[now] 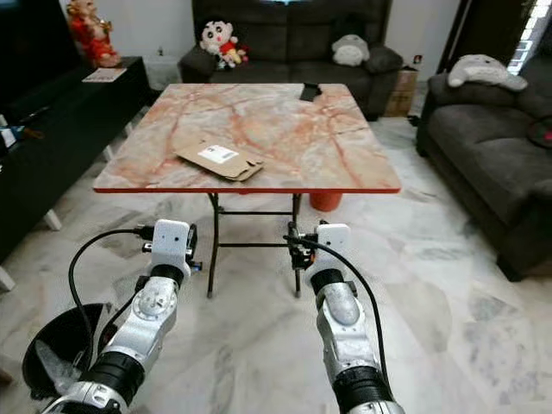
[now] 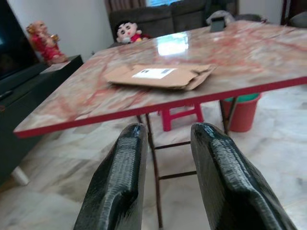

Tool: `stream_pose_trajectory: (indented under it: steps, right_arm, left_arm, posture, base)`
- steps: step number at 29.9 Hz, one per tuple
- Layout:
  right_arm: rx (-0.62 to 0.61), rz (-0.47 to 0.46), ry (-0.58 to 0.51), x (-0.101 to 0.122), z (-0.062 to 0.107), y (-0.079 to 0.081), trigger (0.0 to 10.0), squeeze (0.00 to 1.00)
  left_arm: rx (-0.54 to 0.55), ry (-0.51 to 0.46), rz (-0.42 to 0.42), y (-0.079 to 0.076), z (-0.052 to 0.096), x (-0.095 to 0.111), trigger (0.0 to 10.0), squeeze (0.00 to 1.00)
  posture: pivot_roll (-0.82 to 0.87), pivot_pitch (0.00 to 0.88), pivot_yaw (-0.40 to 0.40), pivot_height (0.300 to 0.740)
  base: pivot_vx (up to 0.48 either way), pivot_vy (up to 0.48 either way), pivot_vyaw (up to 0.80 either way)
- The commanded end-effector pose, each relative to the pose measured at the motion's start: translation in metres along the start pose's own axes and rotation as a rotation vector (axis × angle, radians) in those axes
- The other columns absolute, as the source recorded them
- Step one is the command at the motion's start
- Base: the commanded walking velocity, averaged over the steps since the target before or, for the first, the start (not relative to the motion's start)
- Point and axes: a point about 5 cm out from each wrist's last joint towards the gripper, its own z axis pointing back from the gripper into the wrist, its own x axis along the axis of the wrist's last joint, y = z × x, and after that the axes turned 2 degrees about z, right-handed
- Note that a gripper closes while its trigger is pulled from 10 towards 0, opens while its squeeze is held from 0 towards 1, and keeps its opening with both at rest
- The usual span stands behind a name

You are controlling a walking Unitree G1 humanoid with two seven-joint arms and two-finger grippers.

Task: Picking trash to rubbish bin

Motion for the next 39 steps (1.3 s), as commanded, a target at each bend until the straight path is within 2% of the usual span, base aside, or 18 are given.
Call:
stream_pose_trajectory:
  steps: [1,15,19,30,33,39]
  right_arm:
    - [0.002,-0.007,-0.014,0.004,-0.003,0.001,10.0,0.00]
    - [0.042,0.025,-0.015,0.004,-0.004,0.010,10.0,0.00]
    - [0.036,-0.006,-0.018,0.004,-0.003,0.010,10.0,0.00]
    - [0.043,-0.006,-0.019,0.004,-0.003,0.011,10.0,0.00]
    - [0.069,0.020,-0.019,0.004,-0.004,0.014,10.0,0.00]
    - [0.065,0.014,-0.026,0.004,-0.003,0.016,10.0,0.00]
  left_arm:
    - [0.010,-0.005,0.004,0.002,-0.004,0.005,10.0,0.00]
    - [0.011,-0.005,0.003,0.003,-0.004,0.006,10.0,0.00]
    - [0.009,-0.003,0.001,0.004,-0.005,0.006,10.0,0.00]
    - [0.012,-0.007,0.000,0.004,-0.004,0.007,10.0,0.00]
    - [0.014,-0.009,-0.002,0.005,-0.005,0.008,10.0,0.00]
    - [0.014,-0.009,-0.003,0.006,-0.005,0.008,10.0,0.00]
  posture:
    - [0.13,0.000,-0.001,0.740]
    - [0.14,0.000,0.000,0.740]
    - [0.14,0.000,0.000,0.740]
    - [0.14,0.000,0.001,0.740]
    - [0.14,0.000,0.001,0.740]
    - [0.14,0.000,0.001,0.740]
  base:
    - [0.409,0.000,0.00]
    - [0.410,0.000,0.00]
    - [0.406,0.000,0.10]
    - [0.409,0.000,0.00]
    - [0.410,0.000,0.00]
    - [0.407,0.000,0.75]
